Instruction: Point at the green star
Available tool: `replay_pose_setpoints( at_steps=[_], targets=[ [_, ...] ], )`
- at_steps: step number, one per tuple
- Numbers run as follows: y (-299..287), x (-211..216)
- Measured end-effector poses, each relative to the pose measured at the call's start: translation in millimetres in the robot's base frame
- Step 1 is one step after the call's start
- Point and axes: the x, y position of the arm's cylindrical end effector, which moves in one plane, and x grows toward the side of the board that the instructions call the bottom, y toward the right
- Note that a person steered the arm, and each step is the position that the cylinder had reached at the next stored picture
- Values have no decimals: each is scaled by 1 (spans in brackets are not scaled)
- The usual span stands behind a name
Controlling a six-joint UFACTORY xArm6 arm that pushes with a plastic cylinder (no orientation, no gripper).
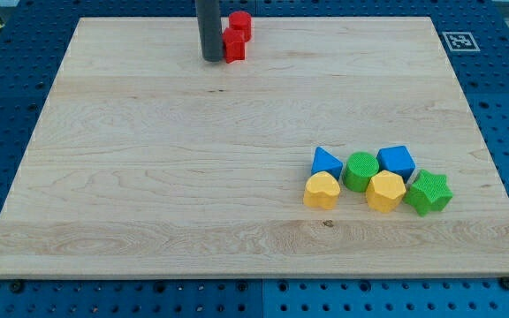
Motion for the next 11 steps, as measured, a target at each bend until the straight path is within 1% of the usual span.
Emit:
replay_pose_setpoints(
  at_steps=[1,2,3,4,5,6,7,8,9,10,11],
  targets=[
    [1,-12],
    [1,-4],
    [4,68],
    [53,113],
    [132,117],
    [224,125],
    [314,168],
    [375,223],
    [360,267],
    [318,268],
    [316,268]
  ],
)
